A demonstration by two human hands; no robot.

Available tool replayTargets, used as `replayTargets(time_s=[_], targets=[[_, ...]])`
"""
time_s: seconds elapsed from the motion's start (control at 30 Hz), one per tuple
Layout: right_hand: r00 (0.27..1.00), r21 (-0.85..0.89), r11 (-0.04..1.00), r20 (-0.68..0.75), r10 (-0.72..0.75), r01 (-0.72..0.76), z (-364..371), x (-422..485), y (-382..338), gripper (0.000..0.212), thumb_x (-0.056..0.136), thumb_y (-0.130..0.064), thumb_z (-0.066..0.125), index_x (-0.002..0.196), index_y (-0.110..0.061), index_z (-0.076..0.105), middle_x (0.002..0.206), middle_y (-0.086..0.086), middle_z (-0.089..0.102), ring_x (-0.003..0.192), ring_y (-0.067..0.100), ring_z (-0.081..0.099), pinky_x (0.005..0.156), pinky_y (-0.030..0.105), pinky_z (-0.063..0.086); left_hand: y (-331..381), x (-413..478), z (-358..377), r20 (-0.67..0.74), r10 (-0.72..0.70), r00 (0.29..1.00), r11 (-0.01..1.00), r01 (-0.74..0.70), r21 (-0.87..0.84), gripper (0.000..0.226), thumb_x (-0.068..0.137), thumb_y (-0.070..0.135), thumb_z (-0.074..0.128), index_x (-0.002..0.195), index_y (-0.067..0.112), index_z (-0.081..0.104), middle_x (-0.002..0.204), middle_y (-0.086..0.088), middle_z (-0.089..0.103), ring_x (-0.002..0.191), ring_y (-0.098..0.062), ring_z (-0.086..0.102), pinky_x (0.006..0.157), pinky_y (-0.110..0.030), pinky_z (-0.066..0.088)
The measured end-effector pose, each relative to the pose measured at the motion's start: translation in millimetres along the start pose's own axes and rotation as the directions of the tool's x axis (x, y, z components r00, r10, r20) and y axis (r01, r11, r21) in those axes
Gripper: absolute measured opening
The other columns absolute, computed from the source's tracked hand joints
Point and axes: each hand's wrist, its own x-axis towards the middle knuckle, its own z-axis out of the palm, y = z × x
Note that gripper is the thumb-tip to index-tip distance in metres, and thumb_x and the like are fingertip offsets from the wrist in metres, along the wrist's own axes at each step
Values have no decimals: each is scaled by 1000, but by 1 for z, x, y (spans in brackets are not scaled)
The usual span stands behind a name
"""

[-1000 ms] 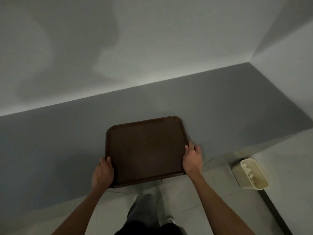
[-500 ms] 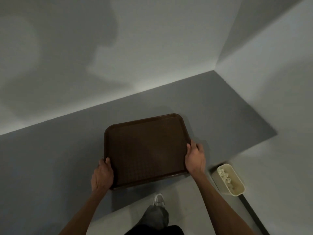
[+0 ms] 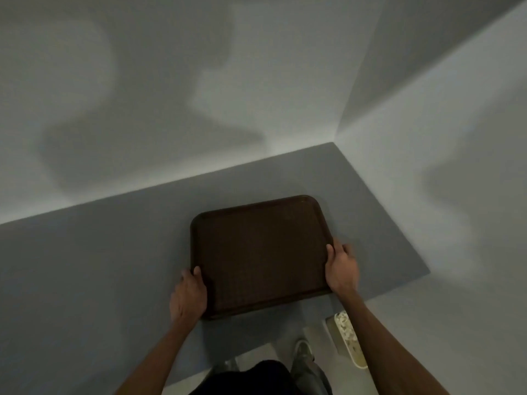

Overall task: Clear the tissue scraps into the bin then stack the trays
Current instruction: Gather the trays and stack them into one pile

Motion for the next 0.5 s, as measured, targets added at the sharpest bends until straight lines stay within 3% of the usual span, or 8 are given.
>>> replayTargets(time_s=[0.17,0.5], targets=[[997,-35,998,60,-49,52,-23,55,41,39,112,-33,42,137,-9,60,117,21,64,98,42,66,81,44,54,52,-24,45,-14,-88,996,996,88,-22,46,108,49,24,104,11,48,112,-26,67,102,-45,66,89,-54,52],[988,-50,991,95,-123,128,-43,153,104,42,113,-28,42,141,-2,57,116,30,61,99,48,61,84,49,53,143,-36,103,-42,-105,994,994,104,-15,39,109,45,25,100,12,42,114,-27,66,104,-48,65,88,-55,51]])
